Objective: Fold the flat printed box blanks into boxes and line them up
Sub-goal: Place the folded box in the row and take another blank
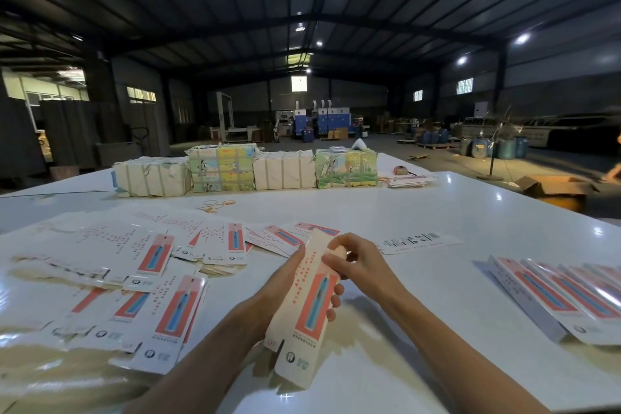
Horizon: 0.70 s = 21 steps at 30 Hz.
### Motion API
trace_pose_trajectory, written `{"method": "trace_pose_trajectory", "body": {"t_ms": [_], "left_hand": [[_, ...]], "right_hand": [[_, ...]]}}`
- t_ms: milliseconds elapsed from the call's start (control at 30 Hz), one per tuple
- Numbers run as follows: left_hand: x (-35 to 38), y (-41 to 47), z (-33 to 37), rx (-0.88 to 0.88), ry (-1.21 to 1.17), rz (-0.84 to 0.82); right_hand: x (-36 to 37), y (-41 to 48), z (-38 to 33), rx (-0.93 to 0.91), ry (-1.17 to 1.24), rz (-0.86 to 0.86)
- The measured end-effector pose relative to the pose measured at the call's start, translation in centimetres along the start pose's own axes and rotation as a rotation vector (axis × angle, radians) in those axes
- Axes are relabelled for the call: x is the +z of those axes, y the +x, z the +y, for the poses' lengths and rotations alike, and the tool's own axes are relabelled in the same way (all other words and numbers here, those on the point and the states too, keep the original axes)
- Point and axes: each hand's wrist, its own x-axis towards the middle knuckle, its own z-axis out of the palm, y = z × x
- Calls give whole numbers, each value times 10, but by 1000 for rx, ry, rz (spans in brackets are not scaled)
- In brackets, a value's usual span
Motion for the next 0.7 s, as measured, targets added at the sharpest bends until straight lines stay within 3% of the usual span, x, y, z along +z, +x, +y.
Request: {"method": "trace_pose_trajectory", "body": {"t_ms": [233, 500, 600, 700], "left_hand": [[-8, -1, -1, 74, -84, 58], [-6, -2, 2, 5, 92, 30], [-9, -6, -1, -4, 140, -11], [-12, -8, 1, -48, 166, -43]], "right_hand": [[15, -7, 6, -40, -190, -44], [1, 1, 0, 56, -42, -29], [-8, 3, 2, 98, -44, -144], [-14, 2, 4, 170, 102, -282]]}}
